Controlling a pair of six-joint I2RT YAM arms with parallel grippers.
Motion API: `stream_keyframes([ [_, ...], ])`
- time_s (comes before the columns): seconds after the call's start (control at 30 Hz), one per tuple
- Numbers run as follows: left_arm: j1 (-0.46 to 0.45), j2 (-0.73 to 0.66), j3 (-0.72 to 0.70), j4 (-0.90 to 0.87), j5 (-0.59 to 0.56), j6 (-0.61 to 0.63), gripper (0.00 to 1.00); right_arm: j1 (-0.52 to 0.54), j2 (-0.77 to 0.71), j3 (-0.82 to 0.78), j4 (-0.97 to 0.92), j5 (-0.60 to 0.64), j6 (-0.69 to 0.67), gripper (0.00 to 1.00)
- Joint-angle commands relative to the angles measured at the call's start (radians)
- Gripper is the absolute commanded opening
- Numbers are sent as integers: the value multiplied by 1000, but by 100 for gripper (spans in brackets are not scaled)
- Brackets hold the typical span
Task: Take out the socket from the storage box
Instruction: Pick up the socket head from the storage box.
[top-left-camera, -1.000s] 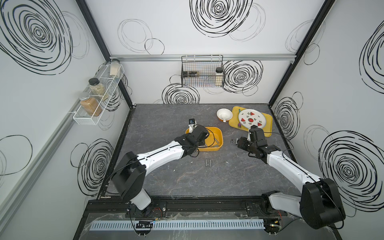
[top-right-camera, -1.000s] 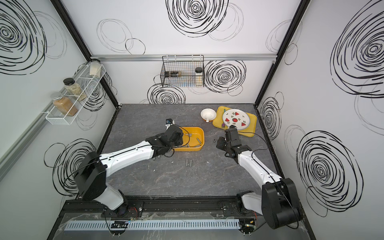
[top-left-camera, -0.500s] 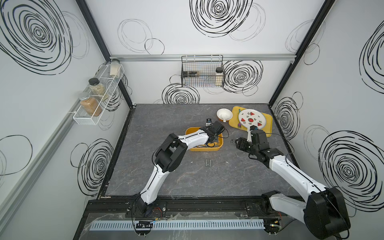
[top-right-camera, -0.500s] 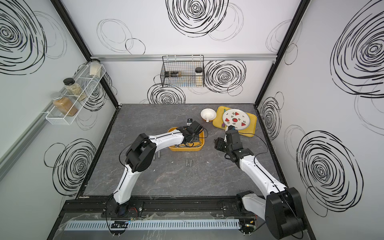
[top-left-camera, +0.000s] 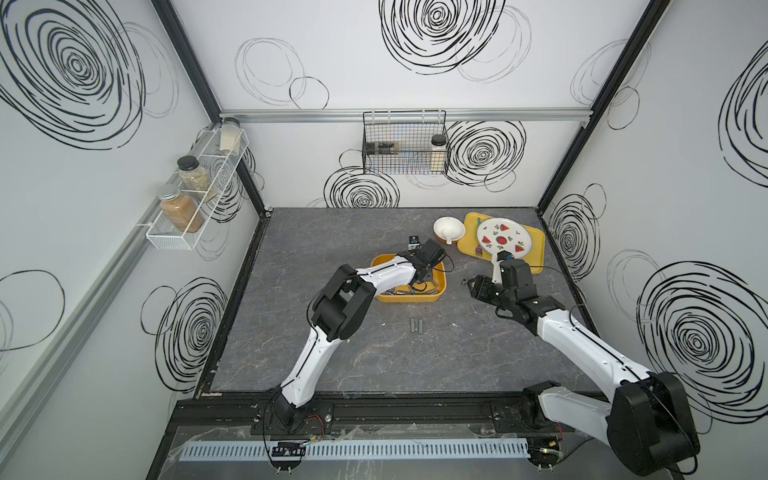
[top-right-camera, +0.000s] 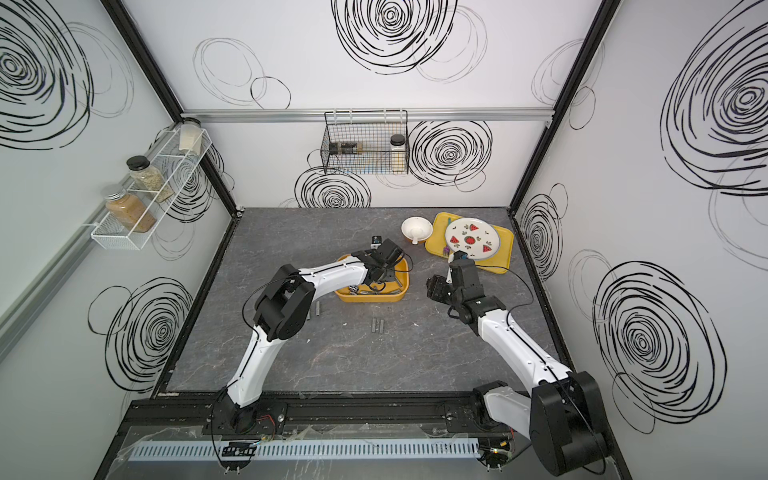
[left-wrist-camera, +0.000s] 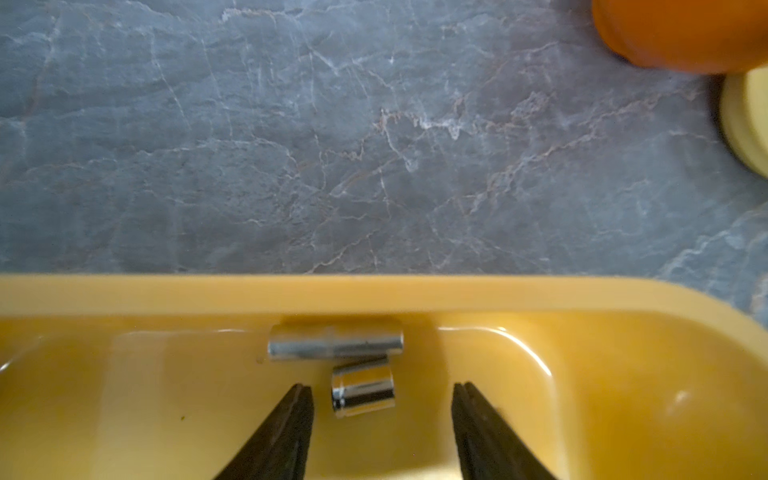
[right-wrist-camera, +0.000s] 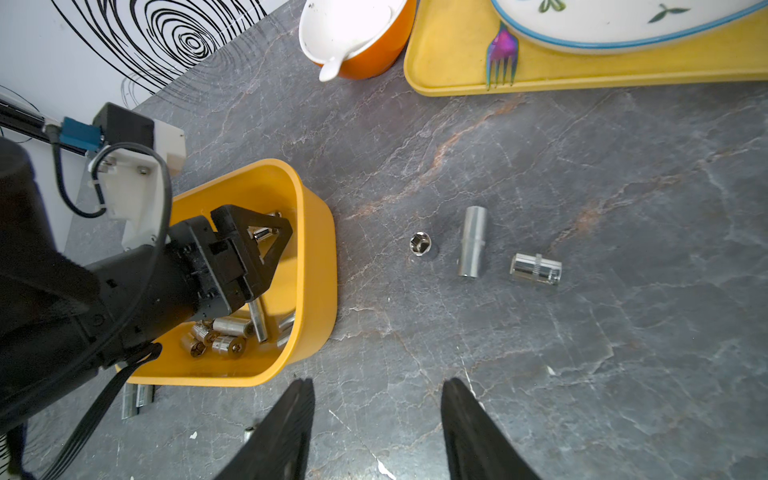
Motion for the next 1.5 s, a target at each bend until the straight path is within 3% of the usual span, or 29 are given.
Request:
stream_keyframes([
  [0.0,17,32,31,0,9,8,58,6,10,-1,14,-1,-4,54],
  [0.33,25,52,22,7,40,7,44,6,20,-1,17,0,-4,54],
  [0.6,25,23,3,17,50,23,23,6,30,1,18,-4,-4,54],
  [0.77,22,-27,-13,20,29,38,17,6,33,1,17,-5,-5,54],
  [1.1,11,-267,-152,51,-36,76,16,8,32,-1,23,-5,-6,54],
  [1.27,27,-440,-336,66,-101,64,16,8,36,0,23,-3,-5,54],
  [1.47,122,-679,-618,103,-101,24,16,8,46,1,27,-13,-4,54],
])
